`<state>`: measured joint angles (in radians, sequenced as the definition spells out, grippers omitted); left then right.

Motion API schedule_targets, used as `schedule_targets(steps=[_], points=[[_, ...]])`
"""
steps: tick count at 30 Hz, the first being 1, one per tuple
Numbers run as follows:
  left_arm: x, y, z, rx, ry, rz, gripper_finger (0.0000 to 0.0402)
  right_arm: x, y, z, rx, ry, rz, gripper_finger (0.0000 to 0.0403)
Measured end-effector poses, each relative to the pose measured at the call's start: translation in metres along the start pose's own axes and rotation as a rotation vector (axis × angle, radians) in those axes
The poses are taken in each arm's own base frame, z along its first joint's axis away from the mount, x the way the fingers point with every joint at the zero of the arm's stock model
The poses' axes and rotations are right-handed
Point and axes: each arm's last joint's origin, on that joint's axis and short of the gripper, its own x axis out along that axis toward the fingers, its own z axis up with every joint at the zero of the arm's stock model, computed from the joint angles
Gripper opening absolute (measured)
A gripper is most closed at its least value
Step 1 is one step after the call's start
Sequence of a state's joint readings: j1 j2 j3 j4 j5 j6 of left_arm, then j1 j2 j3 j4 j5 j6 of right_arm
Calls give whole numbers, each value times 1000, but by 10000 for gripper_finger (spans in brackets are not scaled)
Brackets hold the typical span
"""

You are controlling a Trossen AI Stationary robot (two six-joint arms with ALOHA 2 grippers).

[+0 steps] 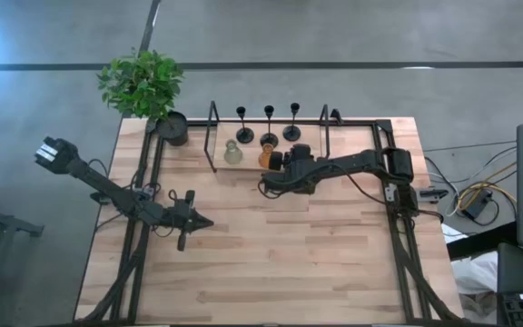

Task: Pick & Place candle stick holders
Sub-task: Put the transparent glass candle holder on the shelf aligned with the other glass candle holders

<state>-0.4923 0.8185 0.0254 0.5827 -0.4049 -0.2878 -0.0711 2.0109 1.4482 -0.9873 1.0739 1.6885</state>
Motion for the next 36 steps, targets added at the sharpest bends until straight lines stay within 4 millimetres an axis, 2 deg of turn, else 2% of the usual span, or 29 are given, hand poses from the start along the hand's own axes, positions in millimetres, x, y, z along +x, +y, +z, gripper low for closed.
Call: schedule_targets(steps=[22, 36], points=[[0, 0, 0, 0, 0, 0, 14, 12, -1, 4, -1, 24, -34, 124], [0, 0, 0, 0, 0, 0, 14, 14, -2, -1, 6, 55, -31, 123]])
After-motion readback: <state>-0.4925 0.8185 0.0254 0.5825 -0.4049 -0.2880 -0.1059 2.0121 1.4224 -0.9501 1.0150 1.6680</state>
